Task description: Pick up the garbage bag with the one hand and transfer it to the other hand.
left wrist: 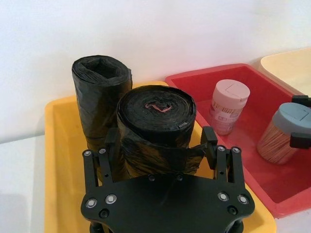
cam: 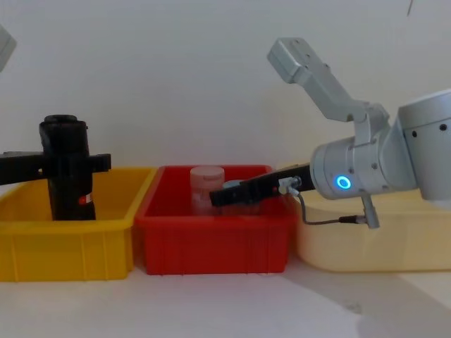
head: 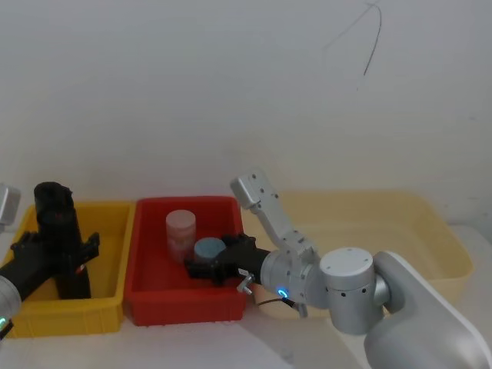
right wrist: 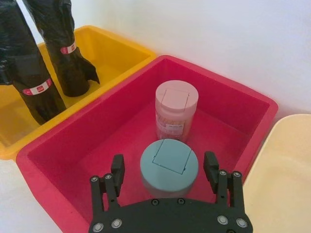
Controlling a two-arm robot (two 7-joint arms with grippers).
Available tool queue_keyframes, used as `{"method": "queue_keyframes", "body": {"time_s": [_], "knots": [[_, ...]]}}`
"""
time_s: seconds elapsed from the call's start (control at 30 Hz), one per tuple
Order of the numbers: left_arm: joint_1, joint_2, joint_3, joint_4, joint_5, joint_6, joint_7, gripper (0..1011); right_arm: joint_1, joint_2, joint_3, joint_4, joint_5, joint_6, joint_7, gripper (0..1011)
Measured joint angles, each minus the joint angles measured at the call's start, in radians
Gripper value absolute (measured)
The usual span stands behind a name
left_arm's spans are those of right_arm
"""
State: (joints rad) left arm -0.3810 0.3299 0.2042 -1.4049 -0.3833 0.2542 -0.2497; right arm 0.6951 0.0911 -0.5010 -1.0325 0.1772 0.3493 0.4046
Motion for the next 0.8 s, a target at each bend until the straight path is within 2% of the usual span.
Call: {"method": "queue_keyframes", "body": {"time_s": [0.2,0.3,0.53,0.57,0.67,0.7,0.8], "knots": [[0.000,0.000,0.000,0.000,0.000,0.000,0.000,1002,0.000,0.000,0.002,0.005,0.000,-0.002,0.002,1000],[0.000,0.000,0.000,0.000,0.000,0.000,0.000,1002,0.001,-0.001,0.003,0.008,0.000,-0.004,0.002,962],[0.000,0.000,0.000,0.000,0.000,0.000,0.000,1001,0.001,-0.001,0.004,0.011,0.000,-0.005,0.003,790],[0.000,0.000,0.000,0.000,0.000,0.000,0.000,992,0.001,-0.001,0.004,0.011,0.000,-0.005,0.003,737],[0.000,0.000,0.000,0.000,0.000,0.000,0.000,950,0.001,-0.001,0.005,0.012,0.000,-0.006,0.004,687],[0.000,0.000,0.000,0.000,0.000,0.000,0.000,908,0.001,-0.001,0.005,0.012,0.000,-0.006,0.004,663],[0.000,0.000,0.000,0.000,0.000,0.000,0.000,844,0.001,-0.001,0.005,0.013,0.000,-0.006,0.004,663]]}}
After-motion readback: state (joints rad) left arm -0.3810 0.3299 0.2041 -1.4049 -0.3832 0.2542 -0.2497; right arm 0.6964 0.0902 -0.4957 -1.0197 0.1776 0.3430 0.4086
